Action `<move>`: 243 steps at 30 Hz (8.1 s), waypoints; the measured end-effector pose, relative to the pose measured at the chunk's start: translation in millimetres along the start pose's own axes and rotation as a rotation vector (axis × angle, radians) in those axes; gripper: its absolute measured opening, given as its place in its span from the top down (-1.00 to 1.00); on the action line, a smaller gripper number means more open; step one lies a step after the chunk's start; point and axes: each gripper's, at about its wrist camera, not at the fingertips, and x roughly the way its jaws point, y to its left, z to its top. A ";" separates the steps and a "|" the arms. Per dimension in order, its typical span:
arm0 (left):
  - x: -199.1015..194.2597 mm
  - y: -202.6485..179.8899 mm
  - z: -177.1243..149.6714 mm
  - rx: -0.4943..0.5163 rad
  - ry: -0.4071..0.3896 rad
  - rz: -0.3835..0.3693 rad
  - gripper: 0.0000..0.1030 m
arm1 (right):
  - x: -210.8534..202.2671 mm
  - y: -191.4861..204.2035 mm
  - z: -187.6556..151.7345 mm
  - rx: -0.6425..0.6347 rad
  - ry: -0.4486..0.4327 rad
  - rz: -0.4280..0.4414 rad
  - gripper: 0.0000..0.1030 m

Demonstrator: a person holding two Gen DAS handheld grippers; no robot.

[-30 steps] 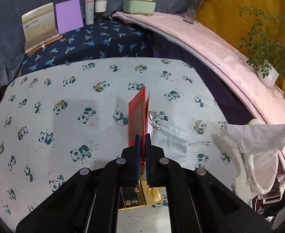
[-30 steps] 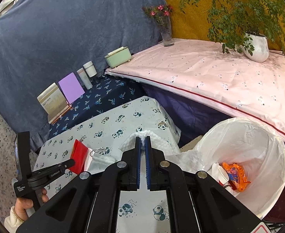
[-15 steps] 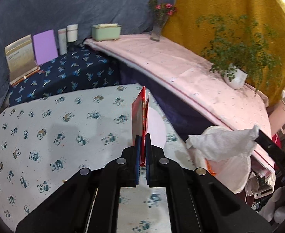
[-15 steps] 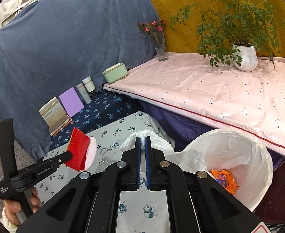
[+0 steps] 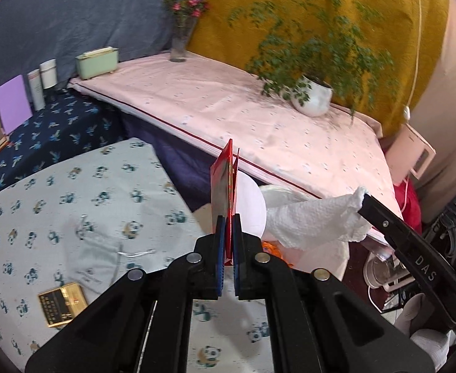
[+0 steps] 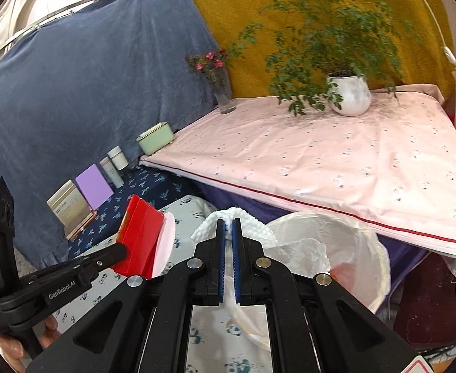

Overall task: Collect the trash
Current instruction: 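Carry the red packet over the bin while the right tool drops the tissue in, then lower the red packet into the bin and open the left tool, then move both open tools back over the gold box and grey pouch, then grasp the gold cigarette box with the left tool while the right tool grasps the grey pouch, then carry the gold box and grey pouch over the bin and open both tools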

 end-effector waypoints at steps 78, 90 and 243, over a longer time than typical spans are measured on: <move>72.5 -72.8 -25.0 0.103 0.100 -0.062 -0.10 | -0.6 -56.6 -23.4 0.048 0.079 -0.105 0.48; 52.7 -8.1 -32.5 -0.018 0.074 0.033 -0.34 | 17.2 -27.5 -26.5 0.002 0.114 -0.063 0.47; 91.5 -92.6 -20.1 0.122 0.114 -0.041 -0.80 | 15.1 -84.3 -6.5 0.077 0.030 -0.219 0.93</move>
